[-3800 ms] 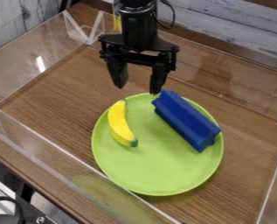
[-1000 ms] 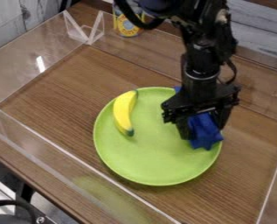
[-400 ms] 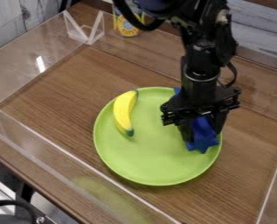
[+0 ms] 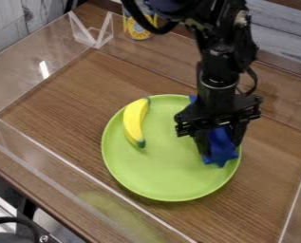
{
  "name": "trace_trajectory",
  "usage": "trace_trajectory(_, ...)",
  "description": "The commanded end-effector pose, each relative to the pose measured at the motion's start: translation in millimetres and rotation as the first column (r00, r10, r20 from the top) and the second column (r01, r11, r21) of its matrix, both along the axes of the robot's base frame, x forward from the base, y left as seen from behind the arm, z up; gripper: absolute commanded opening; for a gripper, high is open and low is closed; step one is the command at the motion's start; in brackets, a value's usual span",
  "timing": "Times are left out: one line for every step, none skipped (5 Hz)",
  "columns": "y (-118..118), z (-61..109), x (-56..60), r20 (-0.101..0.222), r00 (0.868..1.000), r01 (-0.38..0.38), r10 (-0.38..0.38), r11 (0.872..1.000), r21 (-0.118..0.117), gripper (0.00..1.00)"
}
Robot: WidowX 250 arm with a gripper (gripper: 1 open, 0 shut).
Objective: Put the blue object in the green plate
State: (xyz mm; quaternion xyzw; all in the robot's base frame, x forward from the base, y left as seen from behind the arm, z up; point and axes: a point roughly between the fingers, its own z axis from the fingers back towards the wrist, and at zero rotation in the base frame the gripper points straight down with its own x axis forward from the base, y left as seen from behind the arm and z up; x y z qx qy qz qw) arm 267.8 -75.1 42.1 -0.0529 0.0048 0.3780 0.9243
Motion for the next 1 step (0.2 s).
trace_trajectory(-5.3, 15.6, 2.0, 0.045, 0.999, 0.015, -0.014, 1.000, -0.016, 0.00)
